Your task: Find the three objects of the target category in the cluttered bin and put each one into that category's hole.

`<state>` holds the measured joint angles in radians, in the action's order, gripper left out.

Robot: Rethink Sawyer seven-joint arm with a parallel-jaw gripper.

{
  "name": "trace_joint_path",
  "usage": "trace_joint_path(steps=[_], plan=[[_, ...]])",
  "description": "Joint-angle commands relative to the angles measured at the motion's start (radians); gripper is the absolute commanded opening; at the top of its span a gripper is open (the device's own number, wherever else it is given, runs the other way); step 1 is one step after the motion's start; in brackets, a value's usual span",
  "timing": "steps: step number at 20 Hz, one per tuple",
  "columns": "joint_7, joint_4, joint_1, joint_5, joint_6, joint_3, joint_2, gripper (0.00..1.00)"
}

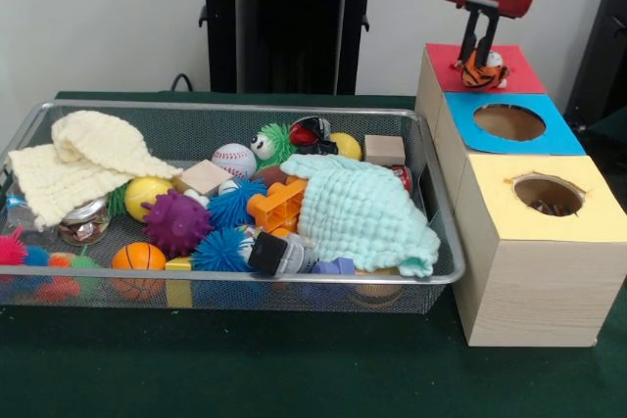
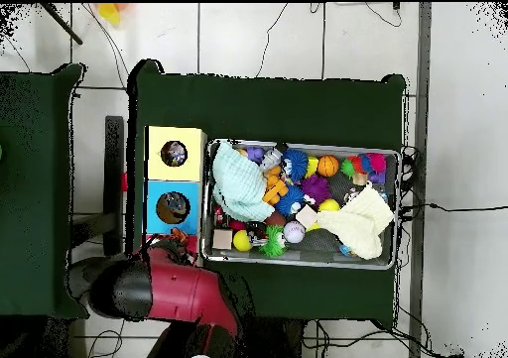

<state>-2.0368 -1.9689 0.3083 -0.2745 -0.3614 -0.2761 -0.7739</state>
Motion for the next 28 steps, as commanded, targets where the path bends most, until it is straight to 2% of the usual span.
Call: trace_joint_path(steps=[1,11,18,24,28], plan=[[-0.238,-0.018,0.045,-0.051,-0.011,0.048,-0.004,0.00],[-0.207,-0.091,0.016,-0.054,0.054,0.069,-0.024,0.00],[-0.165,-0.172,-0.065,-0.033,0.141,0.138,-0.042,0.00],[-0.172,-0.179,-0.060,-0.011,0.190,0.148,-0.019,0.00],[-0.169,-0.164,-0.050,-0.014,0.178,0.136,-0.017,0.00]])
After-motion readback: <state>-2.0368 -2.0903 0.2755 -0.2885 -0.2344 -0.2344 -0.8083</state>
